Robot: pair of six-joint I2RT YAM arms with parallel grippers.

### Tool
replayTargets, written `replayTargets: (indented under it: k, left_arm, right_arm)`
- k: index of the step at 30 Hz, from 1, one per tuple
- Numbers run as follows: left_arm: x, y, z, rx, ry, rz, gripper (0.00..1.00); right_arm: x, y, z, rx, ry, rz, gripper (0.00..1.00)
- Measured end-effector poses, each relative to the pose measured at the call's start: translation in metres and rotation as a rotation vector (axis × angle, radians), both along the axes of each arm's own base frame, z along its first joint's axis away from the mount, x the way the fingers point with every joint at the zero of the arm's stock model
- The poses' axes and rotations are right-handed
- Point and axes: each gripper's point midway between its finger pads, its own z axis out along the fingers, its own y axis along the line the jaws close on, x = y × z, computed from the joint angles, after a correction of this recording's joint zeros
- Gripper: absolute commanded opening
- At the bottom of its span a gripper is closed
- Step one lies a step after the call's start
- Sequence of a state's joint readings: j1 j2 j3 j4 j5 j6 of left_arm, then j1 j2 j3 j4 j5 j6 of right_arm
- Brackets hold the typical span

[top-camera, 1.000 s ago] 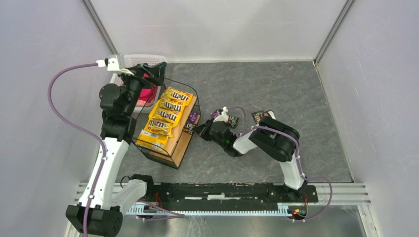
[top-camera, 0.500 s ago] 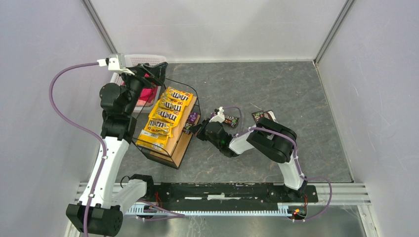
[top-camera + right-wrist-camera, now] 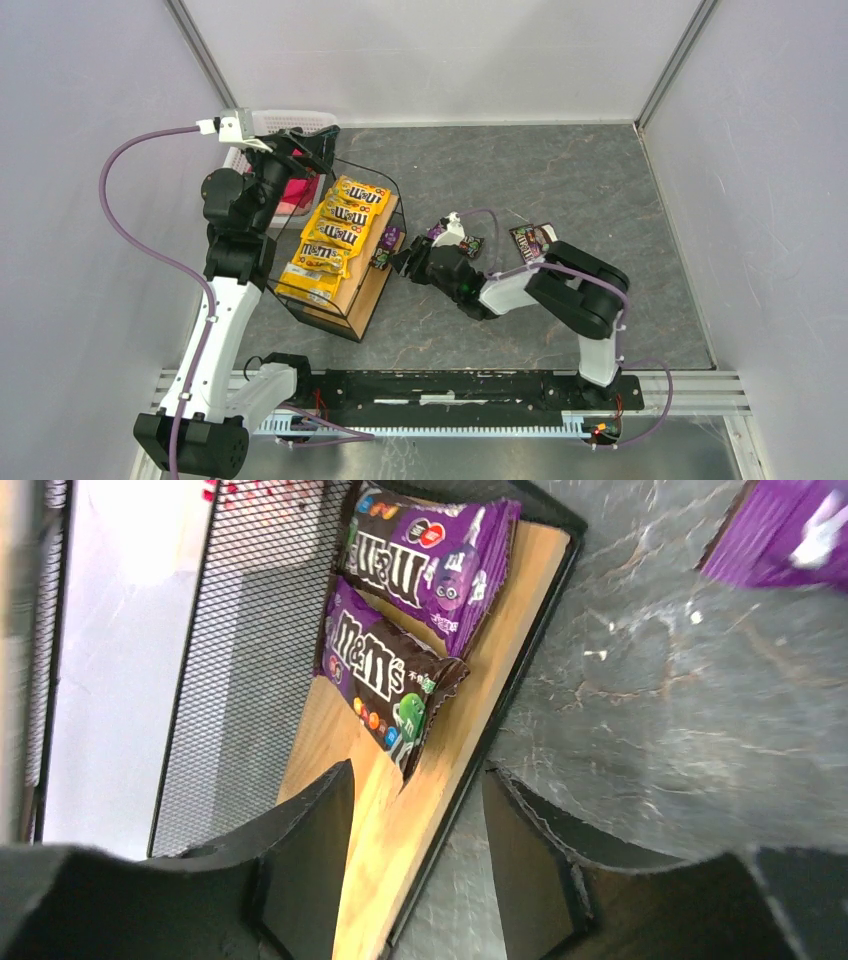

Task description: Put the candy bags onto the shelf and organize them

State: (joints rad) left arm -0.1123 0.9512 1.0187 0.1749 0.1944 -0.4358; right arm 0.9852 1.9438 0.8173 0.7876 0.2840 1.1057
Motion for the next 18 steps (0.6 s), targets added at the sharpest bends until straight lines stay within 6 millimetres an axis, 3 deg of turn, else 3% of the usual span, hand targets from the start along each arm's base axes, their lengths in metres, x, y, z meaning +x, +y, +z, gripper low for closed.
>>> replayTargets:
  k: [5, 10, 13, 18]
  left_arm:
    - [-0.002, 0.000, 0.001, -0.001, -0.006, 0.000, 0.98]
    - [-0.003, 0.000, 0.002, -0.002, -0.011, 0.000, 0.99]
    - [-0.003, 0.000, 0.001, -0.002, -0.011, -0.002, 0.99]
    - [-0.004, -0.003, 0.002, 0.000, -0.016, -0.014, 0.99]
  right_arm:
    - [-0.002, -0.031, 0.030, -0.058, -0.091, 0.036, 0.57]
    - [0.001, -0.076, 0.049, -0.186, -0.183, 0.077, 0.62]
    - [0.002, -0.111, 0.050, -0.251, -0.197, 0.069, 0.65]
    - [0.013, -0.173, 0.030, -0.311, -0.135, 0.003, 0.67]
